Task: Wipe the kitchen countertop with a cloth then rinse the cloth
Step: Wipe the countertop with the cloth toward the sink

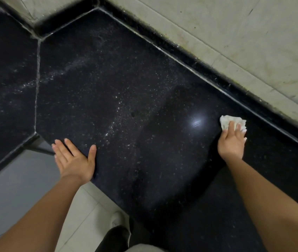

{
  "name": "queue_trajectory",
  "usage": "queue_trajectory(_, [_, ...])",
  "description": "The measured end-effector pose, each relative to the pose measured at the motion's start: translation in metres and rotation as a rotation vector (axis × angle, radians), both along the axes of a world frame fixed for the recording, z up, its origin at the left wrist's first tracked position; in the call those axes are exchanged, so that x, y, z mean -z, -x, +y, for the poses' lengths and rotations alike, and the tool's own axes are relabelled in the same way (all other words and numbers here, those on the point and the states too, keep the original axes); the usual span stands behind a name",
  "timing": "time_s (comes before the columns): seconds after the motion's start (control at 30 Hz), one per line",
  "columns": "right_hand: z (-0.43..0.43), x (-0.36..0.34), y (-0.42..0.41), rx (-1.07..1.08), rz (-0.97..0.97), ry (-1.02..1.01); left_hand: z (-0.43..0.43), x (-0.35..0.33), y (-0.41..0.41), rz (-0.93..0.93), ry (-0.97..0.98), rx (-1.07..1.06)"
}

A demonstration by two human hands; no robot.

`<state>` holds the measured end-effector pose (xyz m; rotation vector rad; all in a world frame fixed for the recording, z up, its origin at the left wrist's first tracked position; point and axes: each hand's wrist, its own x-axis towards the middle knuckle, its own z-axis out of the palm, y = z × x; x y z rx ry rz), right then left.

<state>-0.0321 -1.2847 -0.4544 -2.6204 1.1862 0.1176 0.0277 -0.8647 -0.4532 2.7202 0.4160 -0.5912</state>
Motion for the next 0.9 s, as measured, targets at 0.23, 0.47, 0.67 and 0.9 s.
queue_trajectory(0.23, [0.123, 0.015, -0.012, -0.166, -0.002, 0.043, 0.005, 0.001, 0.001, -0.015, 0.042, 0.022])
queue_trajectory(0.47, [0.273, 0.011, -0.012, -0.596, -0.036, -0.035, 0.011, -0.003, 0.004, -0.044, 0.139, 0.036])
queue_trajectory(0.67, [0.285, 0.007, 0.046, -1.040, 0.009, 0.048, 0.059, 0.005, 0.009, -0.189, 0.151, 0.299])
queue_trajectory(0.9, [0.242, 0.002, 0.102, 0.052, 0.005, 0.020, 0.120, 0.013, -0.043, -0.275, 0.041, 0.591])
